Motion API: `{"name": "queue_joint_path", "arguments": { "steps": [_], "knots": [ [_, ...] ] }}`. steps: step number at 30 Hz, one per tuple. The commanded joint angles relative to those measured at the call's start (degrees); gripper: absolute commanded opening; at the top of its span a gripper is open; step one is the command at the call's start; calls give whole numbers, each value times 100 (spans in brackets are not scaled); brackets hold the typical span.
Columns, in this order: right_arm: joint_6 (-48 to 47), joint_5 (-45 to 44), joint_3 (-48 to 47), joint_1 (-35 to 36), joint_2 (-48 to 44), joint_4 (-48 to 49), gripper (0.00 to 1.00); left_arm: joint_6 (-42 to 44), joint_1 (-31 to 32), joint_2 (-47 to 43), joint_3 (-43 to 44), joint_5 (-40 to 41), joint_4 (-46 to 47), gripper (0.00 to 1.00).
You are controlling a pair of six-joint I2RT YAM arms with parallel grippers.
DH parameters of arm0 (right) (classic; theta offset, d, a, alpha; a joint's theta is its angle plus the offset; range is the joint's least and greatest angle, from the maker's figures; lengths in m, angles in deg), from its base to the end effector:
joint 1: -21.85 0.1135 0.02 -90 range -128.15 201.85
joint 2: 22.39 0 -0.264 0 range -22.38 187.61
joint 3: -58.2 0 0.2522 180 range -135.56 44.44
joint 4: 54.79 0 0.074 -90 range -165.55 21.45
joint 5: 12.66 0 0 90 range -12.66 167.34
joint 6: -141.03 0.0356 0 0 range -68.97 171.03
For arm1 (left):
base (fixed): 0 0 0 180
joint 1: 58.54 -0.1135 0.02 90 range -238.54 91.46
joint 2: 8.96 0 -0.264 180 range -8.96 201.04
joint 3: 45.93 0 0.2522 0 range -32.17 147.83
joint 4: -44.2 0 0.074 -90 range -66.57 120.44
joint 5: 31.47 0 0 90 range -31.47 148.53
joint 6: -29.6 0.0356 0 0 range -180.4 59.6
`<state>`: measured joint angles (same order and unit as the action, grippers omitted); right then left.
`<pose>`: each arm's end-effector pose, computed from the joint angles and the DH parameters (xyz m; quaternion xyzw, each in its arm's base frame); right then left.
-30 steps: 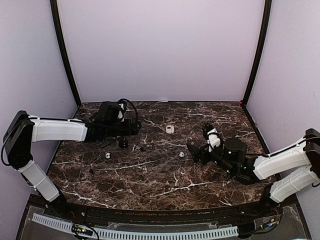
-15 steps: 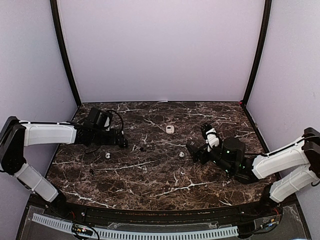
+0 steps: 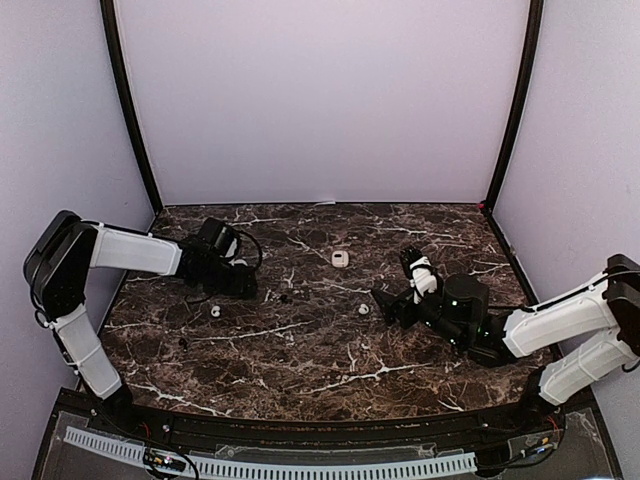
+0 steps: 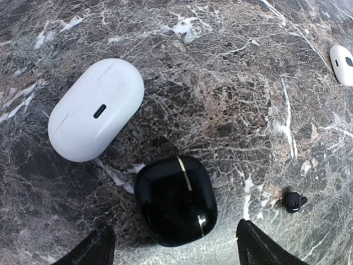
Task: Insert the wireless bluetooth earbuds into the charging case
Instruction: Pick up the charging case from the center of the board.
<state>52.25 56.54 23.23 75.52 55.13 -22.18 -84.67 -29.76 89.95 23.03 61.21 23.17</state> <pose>0.1609 0.1975 0.1822 -0.2286 0.7269 0.1689 0.6251 0.3062 -0.1663 0.1633 0.0293 0.9419 -0.1294 0.3086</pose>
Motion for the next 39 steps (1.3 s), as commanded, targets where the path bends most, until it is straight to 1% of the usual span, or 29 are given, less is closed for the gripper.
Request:
{"name": "queue_joint_path", "arguments": {
  "steps": [1,5,12,15,20,21,24,27,30,36,39],
  "knots": [
    [-26,31,-172,-14,72,107,90,-58,9,189,304,46,-252,77],
    [-31,39,-177,-14,70,92,90,-41,44,458,513,206,-424,72],
    [-55,56,-211,-14,115,65,90,13,336,817,922,1106,-995,70],
    [-58,67,-221,-14,123,67,90,26,433,874,996,1309,-1149,66],
    [-66,97,-223,-14,126,48,90,182,480,803,1012,1209,-1257,51],
    [-66,106,-221,-13,126,52,90,226,635,758,992,1146,-1259,49],
    [-89,120,-208,-12,91,57,90,247,728,532,903,1010,-1309,47],
    [-127,169,-166,-14,37,86,90,231,767,150,720,749,-1295,46],
    [-205,290,-108,-10,-26,145,91,234,794,-438,439,276,-1136,45],
    [-436,615,30,11,-248,139,92,209,875,-1461,-295,-1284,-371,43],
    [-502,649,214,21,-442,341,94,195,912,-1833,-662,-2156,45,42]
  ]
}}
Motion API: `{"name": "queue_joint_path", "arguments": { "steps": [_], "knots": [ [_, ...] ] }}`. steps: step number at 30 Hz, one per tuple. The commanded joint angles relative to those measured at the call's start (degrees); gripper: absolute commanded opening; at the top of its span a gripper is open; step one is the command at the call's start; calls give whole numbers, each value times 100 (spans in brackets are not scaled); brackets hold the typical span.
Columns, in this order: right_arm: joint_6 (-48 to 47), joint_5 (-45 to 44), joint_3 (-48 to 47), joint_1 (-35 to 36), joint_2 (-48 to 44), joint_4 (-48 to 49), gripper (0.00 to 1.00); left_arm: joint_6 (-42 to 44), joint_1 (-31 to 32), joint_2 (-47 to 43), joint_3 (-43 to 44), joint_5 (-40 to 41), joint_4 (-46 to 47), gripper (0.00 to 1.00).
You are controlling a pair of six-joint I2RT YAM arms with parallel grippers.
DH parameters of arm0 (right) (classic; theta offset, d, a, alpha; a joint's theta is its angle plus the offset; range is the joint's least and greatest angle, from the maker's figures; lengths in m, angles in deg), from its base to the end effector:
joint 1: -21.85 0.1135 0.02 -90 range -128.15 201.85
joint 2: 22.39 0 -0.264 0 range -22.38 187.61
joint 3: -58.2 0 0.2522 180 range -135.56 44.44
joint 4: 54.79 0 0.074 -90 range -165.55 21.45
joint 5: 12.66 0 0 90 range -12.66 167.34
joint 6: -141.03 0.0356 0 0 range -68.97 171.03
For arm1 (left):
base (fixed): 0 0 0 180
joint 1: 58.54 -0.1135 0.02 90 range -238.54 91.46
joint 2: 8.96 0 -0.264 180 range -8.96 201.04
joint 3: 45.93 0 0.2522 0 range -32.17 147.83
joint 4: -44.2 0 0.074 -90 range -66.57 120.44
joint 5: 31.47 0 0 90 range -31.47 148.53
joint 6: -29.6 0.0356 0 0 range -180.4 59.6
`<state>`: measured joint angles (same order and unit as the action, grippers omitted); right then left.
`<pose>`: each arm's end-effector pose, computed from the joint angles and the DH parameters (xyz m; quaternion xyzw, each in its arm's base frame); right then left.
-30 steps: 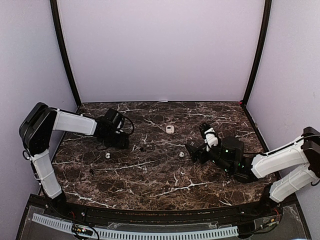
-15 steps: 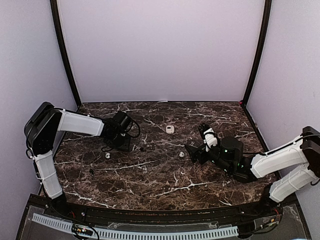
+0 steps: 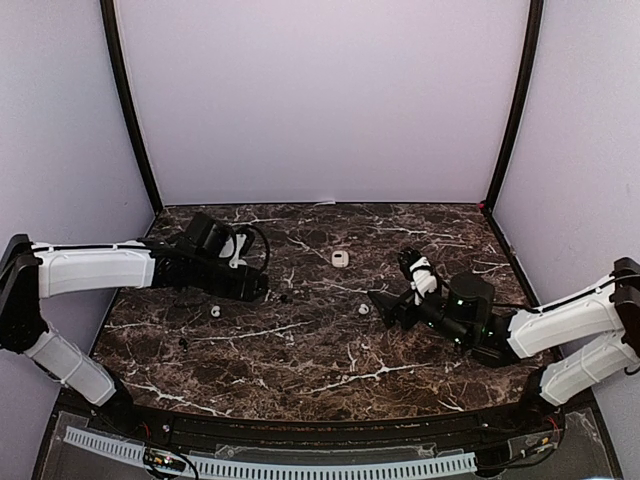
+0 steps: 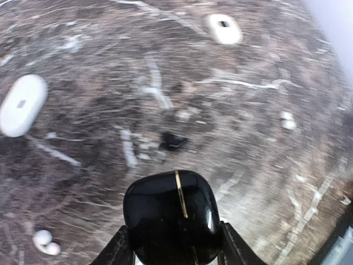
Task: Insert the wireless bluetooth earbuds into the charging case
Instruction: Pick up the charging case from the center of the board, then pass from the left arm to the right
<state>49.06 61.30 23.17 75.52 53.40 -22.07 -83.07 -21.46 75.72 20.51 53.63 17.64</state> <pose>0.1580 0.1983 0.1896 -0.2680 0.7039 0.1884 0.6303 0.2477 -0.1910 0.2203 0.1320 0.9130 -0.2255 0.3133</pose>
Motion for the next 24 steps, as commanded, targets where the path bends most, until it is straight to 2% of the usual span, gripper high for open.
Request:
{"name": "queue_joint_path", "arguments": {
  "steps": [1,5,8,12,17,20,24],
  "knots": [
    [-188,185,271,21,-325,405,95,40,85,-502,-527,-1659,776,42],
    [-203,255,538,21,-457,882,97,165,97,-747,-932,-2548,1413,42],
    [-173,264,779,21,-531,1366,94,412,98,-748,-1102,-3040,1812,42],
    [-466,962,666,21,-542,1278,89,532,114,-572,-1302,-3686,2587,41],
    [-930,2213,366,21,-400,877,83,604,187,155,-1154,-4028,3257,40],
    [-1289,2941,298,21,-404,794,83,448,231,729,-994,-4382,3755,38],
    [-1563,3190,98,21,-220,625,83,400,331,1341,-1063,-4524,4753,38]
  ]
}}
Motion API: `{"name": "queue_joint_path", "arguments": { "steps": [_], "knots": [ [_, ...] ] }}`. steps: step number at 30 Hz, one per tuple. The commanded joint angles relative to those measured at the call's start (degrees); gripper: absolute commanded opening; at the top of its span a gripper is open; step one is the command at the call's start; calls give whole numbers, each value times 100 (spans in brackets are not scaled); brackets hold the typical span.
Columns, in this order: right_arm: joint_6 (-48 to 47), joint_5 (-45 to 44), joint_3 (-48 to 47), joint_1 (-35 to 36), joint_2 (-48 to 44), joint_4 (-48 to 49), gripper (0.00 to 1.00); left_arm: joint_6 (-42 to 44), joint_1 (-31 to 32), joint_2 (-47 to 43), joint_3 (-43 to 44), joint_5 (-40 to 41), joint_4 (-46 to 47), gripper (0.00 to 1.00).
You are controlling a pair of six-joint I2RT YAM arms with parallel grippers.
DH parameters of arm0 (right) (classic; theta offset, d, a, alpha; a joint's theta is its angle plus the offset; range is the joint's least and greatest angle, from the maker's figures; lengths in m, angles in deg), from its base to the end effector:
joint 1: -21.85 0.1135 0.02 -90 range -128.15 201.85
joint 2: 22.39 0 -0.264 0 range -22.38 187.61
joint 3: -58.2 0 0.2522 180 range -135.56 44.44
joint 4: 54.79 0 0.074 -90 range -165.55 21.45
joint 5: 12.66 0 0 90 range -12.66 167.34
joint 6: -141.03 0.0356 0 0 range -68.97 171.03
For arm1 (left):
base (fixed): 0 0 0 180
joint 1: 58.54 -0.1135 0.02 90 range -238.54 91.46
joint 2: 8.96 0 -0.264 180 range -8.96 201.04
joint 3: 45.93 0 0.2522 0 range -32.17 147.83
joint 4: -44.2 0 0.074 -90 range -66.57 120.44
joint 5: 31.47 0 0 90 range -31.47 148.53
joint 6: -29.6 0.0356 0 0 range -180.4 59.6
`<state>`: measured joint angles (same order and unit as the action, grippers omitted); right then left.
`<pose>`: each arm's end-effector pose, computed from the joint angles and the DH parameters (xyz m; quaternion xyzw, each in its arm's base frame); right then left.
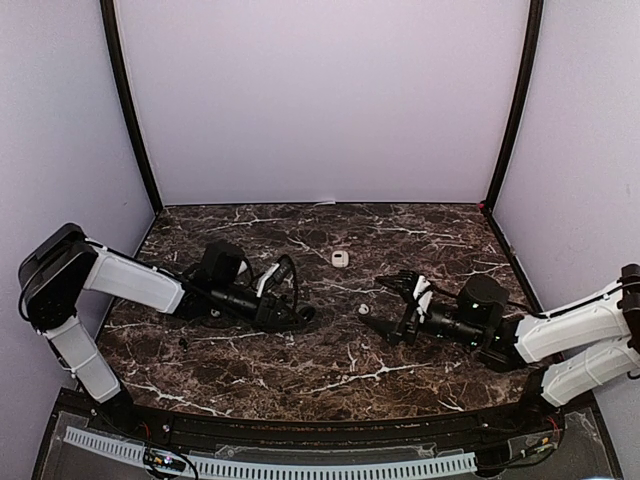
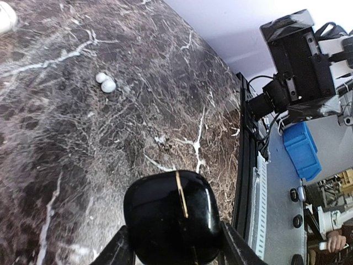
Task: Insert the wireless bluetooth earbuds into the charging case
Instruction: Pass from the left arm to the right
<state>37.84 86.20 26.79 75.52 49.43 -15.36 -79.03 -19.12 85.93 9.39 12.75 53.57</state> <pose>0.1371 0.1956 0.1990 -0.4369 0.5635 0.2935 0.6367 0.2328 -0.2244 0.1662 0.3348 0.7505 -0.5177 0.2380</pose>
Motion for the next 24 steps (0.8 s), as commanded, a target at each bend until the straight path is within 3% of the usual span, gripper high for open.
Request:
{"name": "queue_joint_path", "arguments": {
  "steps": [1,5,9,13,24],
  "knots": [
    [-440,713,-283,21,266,-16,83,99,136,406,50,-351,1181,38],
    [-418,951,19,21,692,846,83,583,286,659,6,-346,1120,38],
    [-343,1148,331,25,1062,1717,81,505,406,720,-247,-493,1707,38],
    [-450,1222,21,92,1274,1121,77,470,604,785,-173,-384,1849,38],
    [-698,1356,-186,301,1591,881,77,573,686,965,87,-363,1464,38]
  ]
}}
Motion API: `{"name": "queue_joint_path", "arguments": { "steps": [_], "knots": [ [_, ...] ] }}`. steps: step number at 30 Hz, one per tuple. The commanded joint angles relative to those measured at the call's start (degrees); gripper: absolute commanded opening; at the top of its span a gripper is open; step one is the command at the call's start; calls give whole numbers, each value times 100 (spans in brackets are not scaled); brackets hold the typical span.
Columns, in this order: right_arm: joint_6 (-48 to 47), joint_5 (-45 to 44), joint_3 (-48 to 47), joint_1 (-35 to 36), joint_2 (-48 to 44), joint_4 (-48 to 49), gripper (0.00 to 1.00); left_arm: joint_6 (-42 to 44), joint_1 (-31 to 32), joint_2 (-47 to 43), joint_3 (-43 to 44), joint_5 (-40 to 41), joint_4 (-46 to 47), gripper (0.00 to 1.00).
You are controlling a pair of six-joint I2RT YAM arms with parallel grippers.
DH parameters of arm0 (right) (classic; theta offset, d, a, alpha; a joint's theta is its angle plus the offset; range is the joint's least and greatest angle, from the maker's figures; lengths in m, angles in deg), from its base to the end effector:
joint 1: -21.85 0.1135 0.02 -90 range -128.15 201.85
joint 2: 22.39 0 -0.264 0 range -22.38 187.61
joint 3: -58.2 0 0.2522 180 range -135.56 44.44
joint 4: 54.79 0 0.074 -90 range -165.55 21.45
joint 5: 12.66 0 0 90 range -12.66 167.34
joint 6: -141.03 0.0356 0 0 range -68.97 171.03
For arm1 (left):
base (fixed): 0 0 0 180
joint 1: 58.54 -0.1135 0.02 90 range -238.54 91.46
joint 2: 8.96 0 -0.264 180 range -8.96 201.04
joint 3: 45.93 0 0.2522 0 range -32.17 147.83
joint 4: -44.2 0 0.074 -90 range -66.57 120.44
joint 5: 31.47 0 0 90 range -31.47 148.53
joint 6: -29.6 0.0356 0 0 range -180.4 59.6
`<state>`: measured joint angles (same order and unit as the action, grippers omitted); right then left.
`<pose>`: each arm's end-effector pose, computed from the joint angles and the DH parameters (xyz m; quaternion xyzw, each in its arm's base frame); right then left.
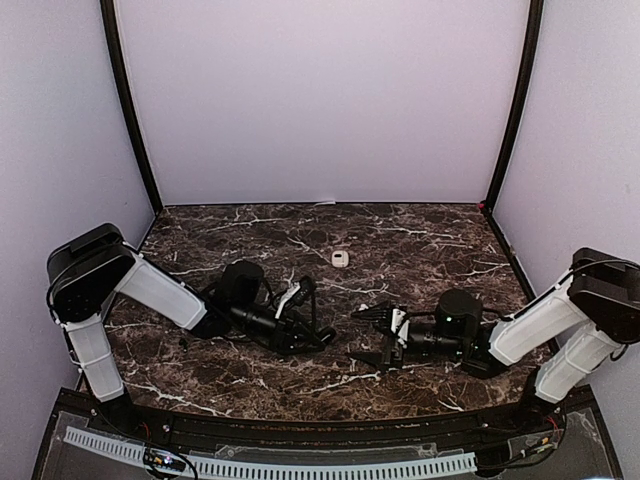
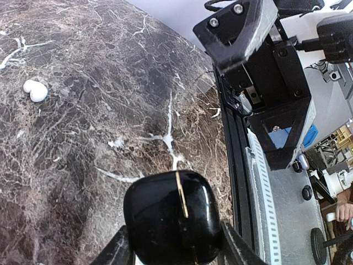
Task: Insert the wireless bluetooth earbuds into the charging case
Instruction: Pass from the left arm to the right
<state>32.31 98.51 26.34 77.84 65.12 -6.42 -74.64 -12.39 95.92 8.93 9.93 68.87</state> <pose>0.1332 0.2204 0.1554 -0.5441 0.5128 0.3382 0.5714 0.2149 -0.2622 0.1336 0.4233 0.6800 -0.5457 0.2463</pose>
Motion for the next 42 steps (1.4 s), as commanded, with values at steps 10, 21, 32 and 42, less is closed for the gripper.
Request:
{"name": "queue_joint_path", "arguments": {
  "steps": [10,21,32,42],
  "knots": [
    [-489,207,-263,173,249,-205,71,532,120,317,629,-758,-893,37],
    [-1321,33,-432,465,653,-621,54,787,162,402,774,-1278,-1243,37],
    [-1734,-40,-421,522,811,-657,52,1114,228,549,1013,-1409,-1913,36],
    [-1848,42,-338,614,1020,-193,45,1229,306,694,1142,-1454,-2152,36]
  ]
}}
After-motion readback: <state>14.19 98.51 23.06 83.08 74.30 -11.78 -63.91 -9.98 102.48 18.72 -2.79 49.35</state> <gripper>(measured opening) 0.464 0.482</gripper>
